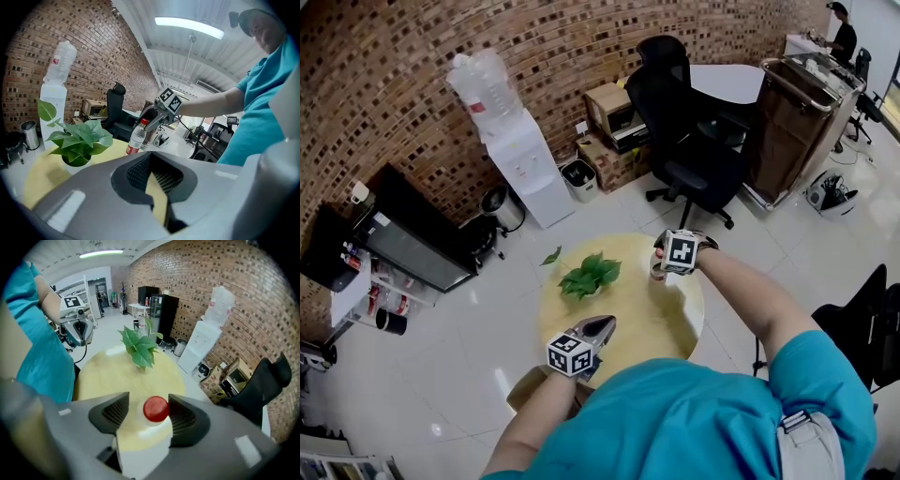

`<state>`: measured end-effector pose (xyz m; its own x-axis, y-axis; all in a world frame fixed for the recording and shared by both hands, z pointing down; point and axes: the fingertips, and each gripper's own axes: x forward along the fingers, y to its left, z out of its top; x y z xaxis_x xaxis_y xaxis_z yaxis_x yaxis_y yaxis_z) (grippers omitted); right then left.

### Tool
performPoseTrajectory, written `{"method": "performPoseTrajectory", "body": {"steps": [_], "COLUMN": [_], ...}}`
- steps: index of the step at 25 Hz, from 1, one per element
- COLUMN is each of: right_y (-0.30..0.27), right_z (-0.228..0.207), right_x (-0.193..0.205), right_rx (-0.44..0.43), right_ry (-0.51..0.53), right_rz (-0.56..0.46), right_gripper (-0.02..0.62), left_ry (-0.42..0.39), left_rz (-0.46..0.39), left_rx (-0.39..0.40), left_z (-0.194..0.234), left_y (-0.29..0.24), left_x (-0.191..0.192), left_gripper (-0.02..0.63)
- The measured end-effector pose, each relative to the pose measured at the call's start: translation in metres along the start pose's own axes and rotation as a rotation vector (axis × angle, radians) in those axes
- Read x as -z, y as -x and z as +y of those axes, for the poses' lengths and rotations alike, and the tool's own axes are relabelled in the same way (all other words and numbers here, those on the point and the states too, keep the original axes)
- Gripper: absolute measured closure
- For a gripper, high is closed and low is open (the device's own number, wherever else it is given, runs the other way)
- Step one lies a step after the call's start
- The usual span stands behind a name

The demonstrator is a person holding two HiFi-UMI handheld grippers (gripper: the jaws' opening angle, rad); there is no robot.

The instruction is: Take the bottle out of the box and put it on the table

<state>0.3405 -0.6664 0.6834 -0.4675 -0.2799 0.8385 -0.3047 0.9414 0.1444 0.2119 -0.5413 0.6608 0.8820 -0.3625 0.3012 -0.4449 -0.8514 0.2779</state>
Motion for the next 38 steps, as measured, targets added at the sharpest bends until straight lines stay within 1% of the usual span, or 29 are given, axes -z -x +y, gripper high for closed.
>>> {"method": "performPoseTrajectory", "body": {"steps": [3,6,8,9,11,14,18,22,24,26,28,31,32,35,38], "right_y": [0.004,0.011,0.023,0.033,0.056,0.085,0.107,0.116,0.129,0.150,0.175,0.210,0.220,0.243,0.259], "right_z": [0.002,-0.002,-0.006,-0.007,-0.003,0.031,0.085,0.127,0.147,0.164,0.178,0.203,0.213,0.243,0.256], "right_x": [-0.007,-0.017,-0.027,-0.035,-0.055,-0.085,-0.116,-0.125,-0.118,-0.108,-0.095,-0.066,-0.055,-0.020,0.025], "right_rx": [0.039,0.097,0.158,0.202,0.285,0.336,0.354,0.312,0.279,0.224,0.172,0.112,0.087,-0.020,-0.113], "right_ry": [-0.057,-0.131,-0.188,-0.200,-0.191,-0.166,-0.151,-0.214,-0.243,-0.273,-0.293,-0.286,-0.280,-0.247,-0.227], "right_rz": [-0.035,-0.119,-0.185,-0.219,-0.284,-0.363,-0.473,-0.608,-0.662,-0.727,-0.790,-0.868,-0.893,-0.950,-0.976], "right_gripper": [0.313,0.311,0.311,0.311,0.311,0.313,0.314,0.319,0.328,0.345,0.368,0.530,0.599,0.594,0.594], "left_ry": [0.000,0.002,0.001,-0.001,-0.009,-0.013,-0.001,0.018,0.025,0.011,-0.008,-0.011,-0.008,0.020,0.073], "left_rz": [-0.008,-0.018,-0.025,-0.028,-0.037,-0.065,-0.104,-0.117,-0.127,-0.139,-0.149,-0.169,-0.179,-0.213,-0.231], "left_rx": [0.014,0.028,0.044,0.052,0.067,0.092,0.108,0.088,0.067,0.035,-0.012,-0.091,-0.114,-0.171,-0.196], "left_z": [0.000,0.002,0.005,0.007,0.008,0.004,0.006,0.009,-0.004,-0.025,-0.049,-0.091,-0.109,-0.168,-0.220], "left_y": [0.022,0.042,0.053,0.060,0.077,0.106,0.137,0.155,0.161,0.166,0.170,0.166,0.162,0.139,0.095], "left_x": [-0.003,-0.003,0.000,0.002,0.002,-0.001,0.006,0.018,0.016,0.005,-0.011,-0.024,-0.024,-0.016,0.000], "left_gripper": [0.607,0.607,0.607,0.607,0.607,0.607,0.607,0.607,0.607,0.607,0.607,0.607,0.607,0.607,0.607]}}
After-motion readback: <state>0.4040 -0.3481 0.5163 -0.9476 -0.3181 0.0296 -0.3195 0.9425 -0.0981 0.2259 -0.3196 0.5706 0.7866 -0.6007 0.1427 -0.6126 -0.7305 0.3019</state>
